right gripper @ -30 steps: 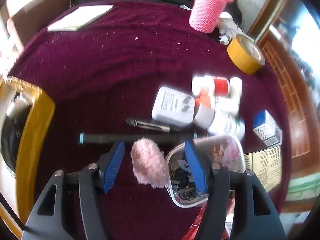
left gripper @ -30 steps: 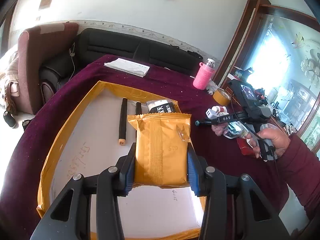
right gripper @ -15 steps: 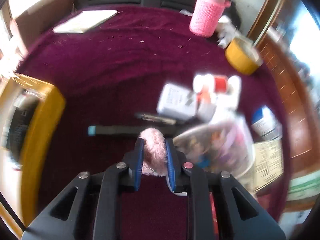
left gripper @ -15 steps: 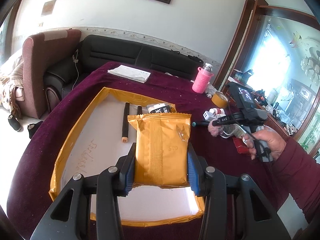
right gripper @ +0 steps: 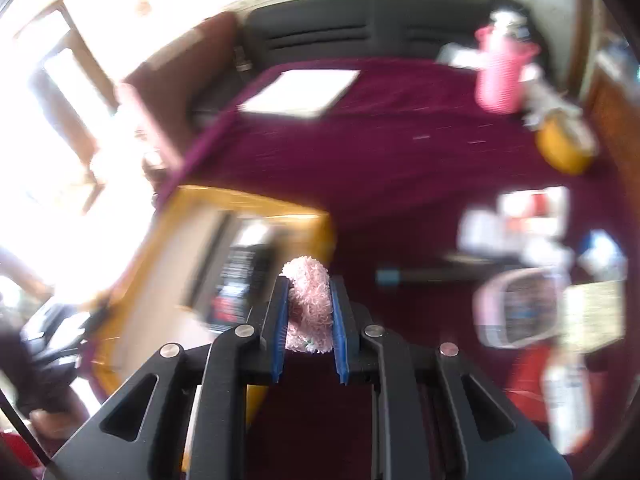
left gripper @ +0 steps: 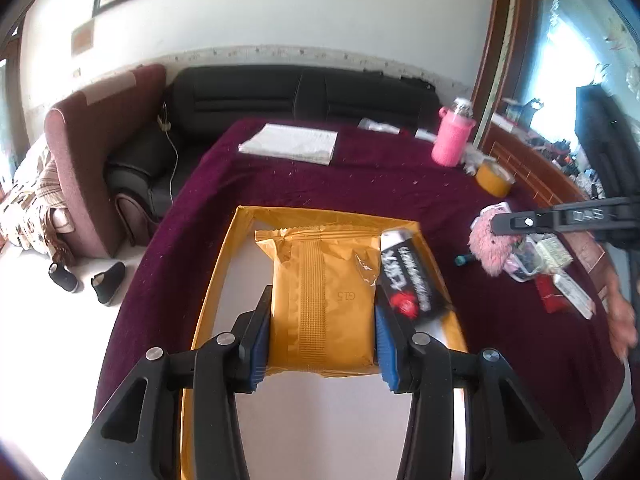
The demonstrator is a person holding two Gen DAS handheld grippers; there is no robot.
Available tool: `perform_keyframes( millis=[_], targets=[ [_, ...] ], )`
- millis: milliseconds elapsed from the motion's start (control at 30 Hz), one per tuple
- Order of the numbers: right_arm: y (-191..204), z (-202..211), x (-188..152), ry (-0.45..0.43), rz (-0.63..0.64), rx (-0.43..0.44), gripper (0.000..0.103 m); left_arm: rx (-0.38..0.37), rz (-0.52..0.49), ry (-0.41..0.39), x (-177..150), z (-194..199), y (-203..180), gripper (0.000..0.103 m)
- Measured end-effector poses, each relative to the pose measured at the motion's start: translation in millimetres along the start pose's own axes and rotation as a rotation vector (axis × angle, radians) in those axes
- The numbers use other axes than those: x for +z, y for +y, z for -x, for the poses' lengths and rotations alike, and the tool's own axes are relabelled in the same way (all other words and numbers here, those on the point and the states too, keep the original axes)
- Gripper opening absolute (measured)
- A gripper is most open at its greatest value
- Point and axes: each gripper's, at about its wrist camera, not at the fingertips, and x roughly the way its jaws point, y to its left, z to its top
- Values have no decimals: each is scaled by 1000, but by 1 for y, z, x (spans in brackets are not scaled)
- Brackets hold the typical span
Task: Organize objects
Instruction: 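Carry the yellow packet to the tray with the left tool while the right tool grasps the pink fluffy ball, then release the yellow packet in the tray while the right tool drops the pink ball there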
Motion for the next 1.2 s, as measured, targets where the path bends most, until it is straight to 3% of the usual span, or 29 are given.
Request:
perform_keyframes(
  millis=[233, 467, 667, 733, 867, 933, 1067, 1200],
  targets=[
    [42, -74, 23, 60, -123, 216, 17, 92, 22, 127, 8, -68, 26, 39],
    [62, -139, 41, 106, -216, 291, 17, 115, 80, 168, 0, -87, 43, 40],
    [84, -173, 54, 116, -182, 272, 17, 107, 95, 187, -3, -72, 43, 45],
    [88, -181, 54, 132, -172, 265, 18, 91, 121, 185, -5, -60, 45, 55],
    [99, -186, 52, 152, -93, 220, 22, 19, 153, 152, -10, -32, 45, 58],
    [105, -178, 51, 143, -43, 166, 24, 1, 166, 125, -13, -18, 45, 60],
    [97, -143, 55, 86, -53, 175, 25, -1, 187, 72, -23, 8, 40, 60],
    [79, -97, 50, 25, -10, 85, 42, -22, 221, 3, -38, 34, 36, 63]
  ],
)
